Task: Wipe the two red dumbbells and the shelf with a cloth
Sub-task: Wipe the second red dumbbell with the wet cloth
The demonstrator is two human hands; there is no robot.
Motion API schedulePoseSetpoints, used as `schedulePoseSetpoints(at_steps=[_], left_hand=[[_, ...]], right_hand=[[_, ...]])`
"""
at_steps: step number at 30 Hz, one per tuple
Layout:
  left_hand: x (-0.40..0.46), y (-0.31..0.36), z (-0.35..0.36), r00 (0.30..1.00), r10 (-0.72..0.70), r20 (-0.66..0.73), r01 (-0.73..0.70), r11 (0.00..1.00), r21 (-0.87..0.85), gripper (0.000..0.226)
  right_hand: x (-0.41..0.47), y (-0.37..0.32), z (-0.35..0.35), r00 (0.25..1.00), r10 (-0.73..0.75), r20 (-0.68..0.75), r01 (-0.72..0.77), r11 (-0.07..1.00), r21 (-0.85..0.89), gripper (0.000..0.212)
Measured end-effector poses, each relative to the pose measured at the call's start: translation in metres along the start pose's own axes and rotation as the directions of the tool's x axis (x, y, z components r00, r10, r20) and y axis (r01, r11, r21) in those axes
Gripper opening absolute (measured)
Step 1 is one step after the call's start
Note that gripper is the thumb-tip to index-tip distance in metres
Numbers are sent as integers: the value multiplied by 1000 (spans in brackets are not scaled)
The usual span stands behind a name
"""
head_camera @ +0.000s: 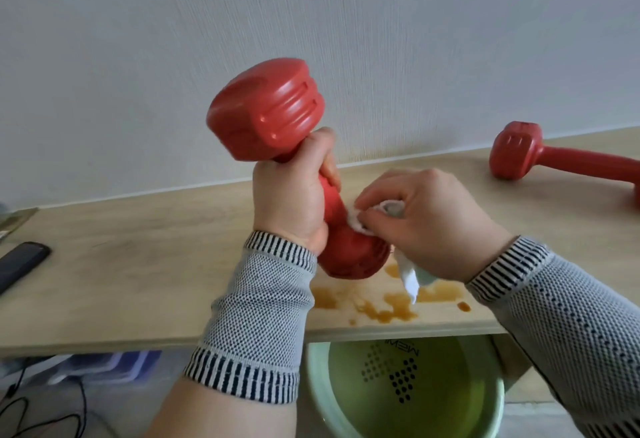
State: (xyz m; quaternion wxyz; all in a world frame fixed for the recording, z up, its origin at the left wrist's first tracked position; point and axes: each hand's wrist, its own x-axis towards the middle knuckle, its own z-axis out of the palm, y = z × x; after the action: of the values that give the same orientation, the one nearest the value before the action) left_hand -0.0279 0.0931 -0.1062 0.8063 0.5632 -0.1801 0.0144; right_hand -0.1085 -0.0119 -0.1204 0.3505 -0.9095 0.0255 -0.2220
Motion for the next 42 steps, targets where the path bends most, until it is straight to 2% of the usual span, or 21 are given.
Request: schedulePoseSetpoints(at_steps=[2, 5, 7, 8, 9, 10, 11, 12, 13, 15, 19, 21, 22, 24, 26, 27, 30, 35, 38, 40, 42], left_hand=[[-4, 0, 4, 997, 62, 35, -65, 995, 80, 38], [-2, -4, 0, 995, 103, -6, -100, 976, 194, 40], [1, -4, -5, 993, 100, -68, -85, 977, 195, 38], [3, -3, -8, 991, 100, -84, -83, 979, 187, 37], [5, -2, -10, 991, 95, -90, -78, 981, 176, 36], [6, -1, -11, 992, 87, -96, -70, 984, 163, 36], [6, 0, -11, 992, 76, -106, -60, 987, 146, 37], [5, 1, -10, 991, 66, -113, -51, 990, 133, 40], [5, 1, -8, 992, 61, -109, -48, 991, 126, 42], [3, 0, -6, 995, 59, -78, -49, 991, 124, 44], [1, -1, -2, 997, 78, -27, -74, 987, 142, 38], [0, 0, 0, 996, 92, -21, -88, 984, 153, 37], [0, 1, 0, 995, 95, -21, -91, 984, 156, 36], [1, 2, -1, 995, 98, -20, -94, 984, 153, 35], [2, 1, -3, 995, 97, -17, -93, 985, 147, 35], [3, 1, -3, 995, 94, -19, -91, 985, 146, 35], [3, 0, -4, 995, 94, -26, -89, 985, 146, 35], [0, 1, -2, 998, 68, -3, -67, 991, 119, 36], [-1, 3, 3, 999, 33, -12, -32, 996, 85, 38], [1, 4, 4, 1000, 25, -19, -23, 996, 89, 37], [2, 4, 3, 999, 43, -23, -40, 993, 113, 36]], right_hand=[[2, 2, -1, 1000, 23, -10, -23, 999, -30, 9], [-2, 0, -2, 993, 11, 120, -4, 998, -58, 6], [-5, 1, -6, 991, 97, 97, -106, 990, 92, 5], [-5, 2, -10, 980, 185, 66, -197, 941, 277, 6], [-6, 3, -15, 953, 294, 71, -289, 817, 500, 8], [-5, 3, -18, 914, 383, 133, -360, 618, 699, 6], [-4, 4, -21, 883, 422, 206, -392, 418, 820, 4], [-3, 5, -24, 863, 431, 264, -406, 278, 871, 6], [-3, 6, -25, 851, 420, 314, -420, 188, 888, 8], [-2, 7, -22, 848, 382, 367, -445, 139, 885, 9], [1, 6, -14, 835, 438, 333, -475, 267, 839, 16], [2, 8, -14, 852, 381, 358, -488, 331, 808, 18], [1, 9, -14, 869, 330, 370, -487, 428, 761, 21], [-1, 9, -16, 906, 257, 338, -413, 714, 565, 17], [-2, 11, -19, 928, 262, 263, -349, 859, 375, 18], [-1, 11, -22, 931, 277, 237, -350, 863, 363, 20], [2, 15, -26, 917, 352, 186, -397, 758, 518, 22], [2, 11, -16, 941, 338, -17, -271, 781, 563, 15], [2, 10, -10, 966, 239, -99, -198, 930, 310, 18], [-2, 3, -10, 990, 137, 22, -139, 979, 146, 8], [-5, 3, -8, 992, 54, 117, -48, 998, -47, 28]])
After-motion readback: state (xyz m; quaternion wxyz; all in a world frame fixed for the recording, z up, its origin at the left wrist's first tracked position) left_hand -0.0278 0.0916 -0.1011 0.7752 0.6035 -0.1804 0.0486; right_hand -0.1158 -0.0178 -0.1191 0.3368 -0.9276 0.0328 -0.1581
